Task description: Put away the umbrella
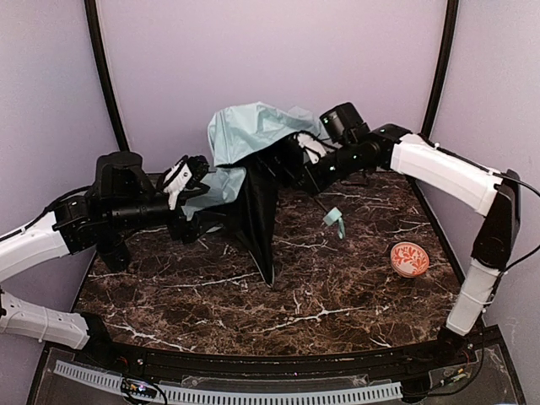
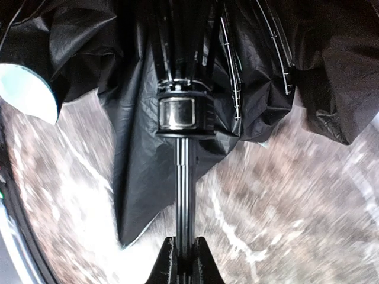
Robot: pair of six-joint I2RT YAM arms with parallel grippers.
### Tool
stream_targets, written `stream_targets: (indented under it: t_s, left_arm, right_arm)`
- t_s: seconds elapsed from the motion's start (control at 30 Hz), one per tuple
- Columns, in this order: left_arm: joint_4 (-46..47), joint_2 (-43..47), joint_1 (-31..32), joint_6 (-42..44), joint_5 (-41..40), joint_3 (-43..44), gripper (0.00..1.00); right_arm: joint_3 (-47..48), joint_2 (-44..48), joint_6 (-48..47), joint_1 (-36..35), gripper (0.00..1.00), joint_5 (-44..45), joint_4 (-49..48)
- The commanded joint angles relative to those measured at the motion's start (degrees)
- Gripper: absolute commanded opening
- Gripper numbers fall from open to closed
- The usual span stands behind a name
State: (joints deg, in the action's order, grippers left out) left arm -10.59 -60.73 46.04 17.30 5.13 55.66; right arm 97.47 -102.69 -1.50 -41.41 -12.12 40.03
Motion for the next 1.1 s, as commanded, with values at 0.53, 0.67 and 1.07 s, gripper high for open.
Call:
stream_targets:
  t_s: [0.53,0.67,1.07]
  left_arm:
    - [49.39,-1.32,-0.73,-14.5,-14.88,-22.86,0.99]
    - [50.35,-1.33,-3.99,-13.38,-12.54,-22.88,0.99]
    - [53.19,-9.33,-10.26,-15.38,-6.12,-20.51,0.97]
  right_arm:
    - [9.49,13.99,7.8,2.65,0.0,-20.67,-22.53]
    - [9.74,14.77,5.51,2.9,0.0,-24.77,-21.9]
    - [8.11,15.9,3.29,3.0,0.0,-36.83,-21.64]
